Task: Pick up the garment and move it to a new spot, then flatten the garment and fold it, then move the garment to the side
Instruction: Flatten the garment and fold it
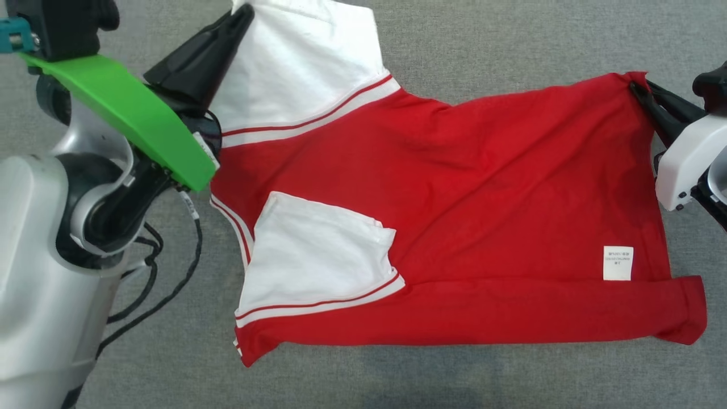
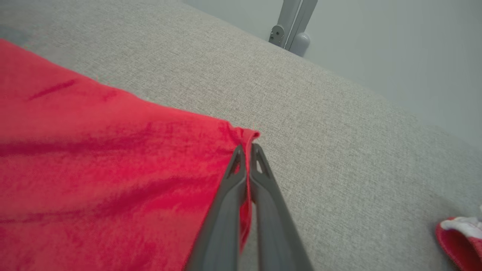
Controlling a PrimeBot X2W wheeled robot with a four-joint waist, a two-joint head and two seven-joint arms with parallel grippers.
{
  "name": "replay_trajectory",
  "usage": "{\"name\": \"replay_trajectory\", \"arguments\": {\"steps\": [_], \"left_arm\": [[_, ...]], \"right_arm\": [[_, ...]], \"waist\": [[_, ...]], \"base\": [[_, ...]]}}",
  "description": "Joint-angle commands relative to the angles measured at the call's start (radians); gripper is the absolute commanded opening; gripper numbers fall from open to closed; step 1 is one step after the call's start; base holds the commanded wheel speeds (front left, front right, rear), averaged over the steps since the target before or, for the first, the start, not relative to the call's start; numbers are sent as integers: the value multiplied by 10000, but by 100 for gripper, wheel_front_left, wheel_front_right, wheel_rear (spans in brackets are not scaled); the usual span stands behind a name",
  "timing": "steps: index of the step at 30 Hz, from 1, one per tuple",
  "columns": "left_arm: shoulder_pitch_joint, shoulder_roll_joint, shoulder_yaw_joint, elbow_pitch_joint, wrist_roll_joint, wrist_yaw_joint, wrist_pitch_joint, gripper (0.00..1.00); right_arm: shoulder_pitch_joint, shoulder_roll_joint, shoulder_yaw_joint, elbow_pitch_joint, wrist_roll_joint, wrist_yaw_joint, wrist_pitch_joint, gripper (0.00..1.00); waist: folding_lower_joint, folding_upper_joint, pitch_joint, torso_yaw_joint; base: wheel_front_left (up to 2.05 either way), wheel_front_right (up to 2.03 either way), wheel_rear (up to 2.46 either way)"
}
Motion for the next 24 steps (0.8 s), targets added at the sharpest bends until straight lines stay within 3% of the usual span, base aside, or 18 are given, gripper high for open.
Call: {"name": "replay_trajectory", "arguments": {"steps": [1, 16, 24], "left_arm": [[306, -90, -116, -226, 51, 34, -60, 0], [3606, 222, -895, -3261, 227, 488, -620, 0], [6001, 367, -1099, -3924, -136, 846, -1173, 0]], "right_arm": [[-75, -46, 33, 75, -93, -17, -122, 0], [1251, -479, 274, -126, 32, -17, -1182, 0], [2384, -642, 80, -330, -33, -17, -1865, 0]], "waist": [[0, -1, -112, 117], [0, -1, -695, 141], [0, -1, -1131, 181]], "base": [[0, 0, 0], [0, 0, 0], [0, 0, 0]]}}
